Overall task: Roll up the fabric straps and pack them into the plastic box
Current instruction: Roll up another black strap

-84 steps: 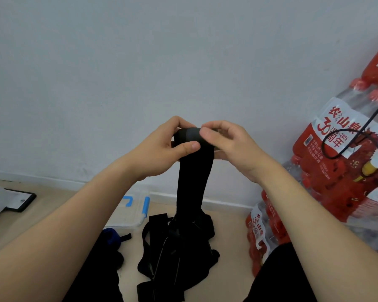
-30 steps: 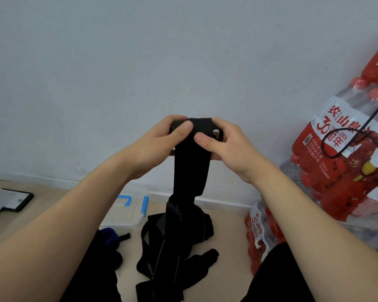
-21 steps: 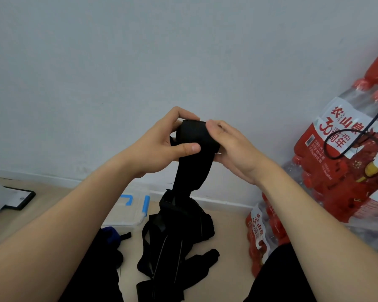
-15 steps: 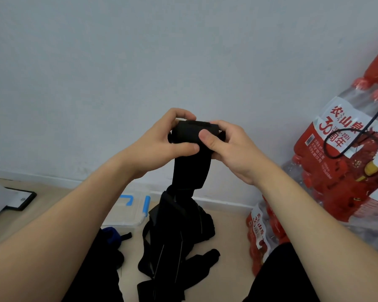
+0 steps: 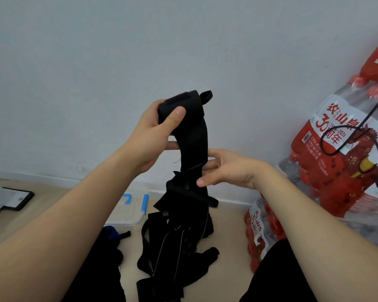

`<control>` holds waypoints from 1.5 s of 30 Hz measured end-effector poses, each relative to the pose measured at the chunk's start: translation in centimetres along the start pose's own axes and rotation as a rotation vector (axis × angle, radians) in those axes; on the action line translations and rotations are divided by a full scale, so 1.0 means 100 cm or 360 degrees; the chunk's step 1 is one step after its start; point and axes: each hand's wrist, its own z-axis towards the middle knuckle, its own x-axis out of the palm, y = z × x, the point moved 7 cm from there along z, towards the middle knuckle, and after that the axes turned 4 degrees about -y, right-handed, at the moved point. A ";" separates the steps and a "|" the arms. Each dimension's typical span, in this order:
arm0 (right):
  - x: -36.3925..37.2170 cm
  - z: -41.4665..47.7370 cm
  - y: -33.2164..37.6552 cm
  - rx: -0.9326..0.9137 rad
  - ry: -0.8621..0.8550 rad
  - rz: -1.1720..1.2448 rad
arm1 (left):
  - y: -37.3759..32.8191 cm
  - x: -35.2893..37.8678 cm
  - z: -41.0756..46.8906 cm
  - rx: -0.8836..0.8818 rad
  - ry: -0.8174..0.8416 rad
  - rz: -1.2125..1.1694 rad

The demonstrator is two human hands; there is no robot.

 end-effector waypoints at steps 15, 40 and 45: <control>0.028 0.042 -0.005 0.0045 -0.0362 -0.0995 | 0.002 -0.012 0.005 0.0059 -0.0309 -0.0073; -0.026 0.023 0.004 -0.0201 -0.0276 -0.0203 | 0.014 -0.044 0.029 0.0173 -0.0997 0.0288; -0.025 0.025 -0.001 -0.0132 -0.0250 -0.0641 | 0.007 -0.035 0.026 0.0320 -0.0970 0.0498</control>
